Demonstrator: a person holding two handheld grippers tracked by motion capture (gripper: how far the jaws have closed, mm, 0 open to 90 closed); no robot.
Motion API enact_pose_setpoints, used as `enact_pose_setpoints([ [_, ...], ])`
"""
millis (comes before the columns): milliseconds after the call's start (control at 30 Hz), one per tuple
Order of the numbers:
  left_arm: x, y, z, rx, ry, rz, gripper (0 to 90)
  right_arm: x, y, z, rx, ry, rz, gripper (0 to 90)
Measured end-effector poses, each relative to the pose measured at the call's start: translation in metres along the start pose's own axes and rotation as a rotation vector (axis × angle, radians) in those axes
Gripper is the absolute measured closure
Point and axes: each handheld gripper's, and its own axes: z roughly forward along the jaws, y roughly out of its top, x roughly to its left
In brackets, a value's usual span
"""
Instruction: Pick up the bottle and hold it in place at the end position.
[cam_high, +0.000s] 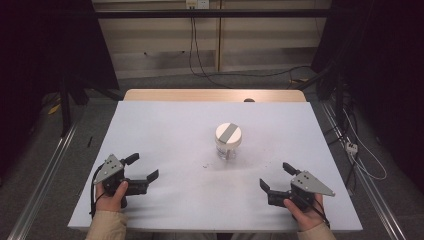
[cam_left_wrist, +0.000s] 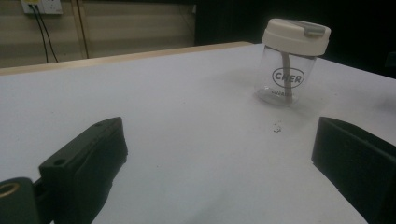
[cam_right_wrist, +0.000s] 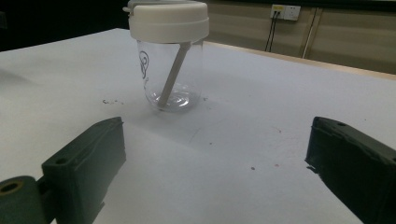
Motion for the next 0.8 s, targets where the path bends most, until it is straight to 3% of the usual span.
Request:
enact_pose_setpoints([
  [300,-0.002,0.001,0.003,-0.006,-0.014,0.003,3.0,-0.002,0.001,0.003,0.006,0.000,0.011,4.5],
  [633,0.000,0.000,0.002,-0.019,-0.015,-0.017,3.0,0.001,0.012,0.025,-0.008,0.039,0.035,4.9],
  [800,-0.002,0.001,0.002,-0.016,-0.017,-0.005,2.9,0.005,0.019,0.037,0.004,0.059,0.025,4.9],
])
